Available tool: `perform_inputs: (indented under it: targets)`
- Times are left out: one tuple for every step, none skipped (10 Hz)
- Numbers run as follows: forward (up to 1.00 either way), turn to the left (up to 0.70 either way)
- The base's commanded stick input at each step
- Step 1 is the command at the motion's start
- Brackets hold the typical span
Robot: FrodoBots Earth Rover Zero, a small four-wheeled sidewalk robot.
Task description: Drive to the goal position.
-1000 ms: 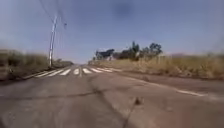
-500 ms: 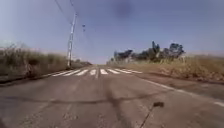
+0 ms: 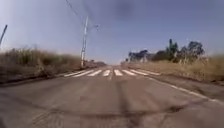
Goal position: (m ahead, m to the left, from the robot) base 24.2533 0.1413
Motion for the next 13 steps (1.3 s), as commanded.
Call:
perform_inputs:
  targets:
    - [1.0, 0.0]
    - [1.0, 0.0]
    - [1.0, 0.0]
    - [1.0, 0.0]
    - [1.0, 0.0]
    - [1.0, -0.1]
    - [1.0, -0.26]
    - [1.0, -0.12]
    - [1.0, 0.0]
    - [1.0, 0.0]
    - [1.0, 0.0]
    - [1.0, 0.0]
    - [1.0, 0.0]
